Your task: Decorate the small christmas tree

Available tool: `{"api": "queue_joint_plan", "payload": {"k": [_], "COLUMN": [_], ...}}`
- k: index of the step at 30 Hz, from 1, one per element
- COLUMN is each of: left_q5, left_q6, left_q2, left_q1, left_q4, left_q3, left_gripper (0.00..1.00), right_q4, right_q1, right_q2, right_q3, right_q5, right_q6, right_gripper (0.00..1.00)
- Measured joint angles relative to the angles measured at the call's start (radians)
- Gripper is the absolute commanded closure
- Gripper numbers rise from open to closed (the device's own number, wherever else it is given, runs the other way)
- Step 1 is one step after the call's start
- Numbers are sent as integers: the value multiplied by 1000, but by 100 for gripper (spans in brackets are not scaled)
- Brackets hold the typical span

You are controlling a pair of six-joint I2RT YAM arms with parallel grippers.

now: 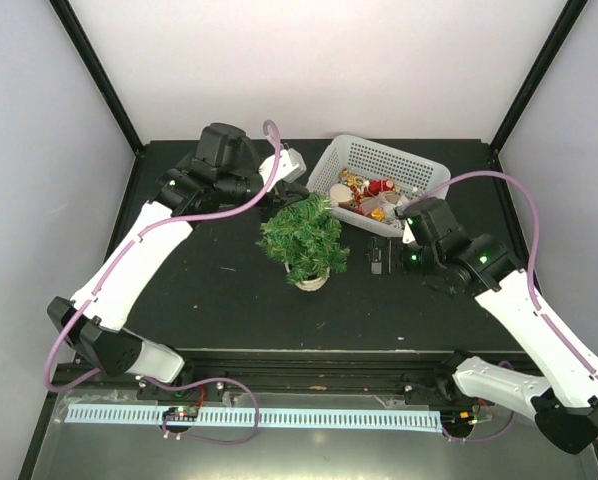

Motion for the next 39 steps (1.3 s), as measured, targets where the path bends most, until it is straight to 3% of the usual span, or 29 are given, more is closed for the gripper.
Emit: {"api": "queue_joint_plan", "payload": {"k": [10,33,39], "left_q5": [-12,-51,-60], "left_q6": [1,17,23], "left_q2": [4,31,20], "left_q1": [-74,-130,-134], "left_q4": [1,15,23], "left_q3": [-19,-73,-84], "left_gripper": [98,98,87], "right_q4": [-20,-32,-32], "right_q1": [0,0,0], "right_q2": [-34,-92,-91], "right_q3": [-47,-136,-136], "right_q5": [21,27,24], "right_q6": [13,27,27], "right_gripper": [0,0,0]}}
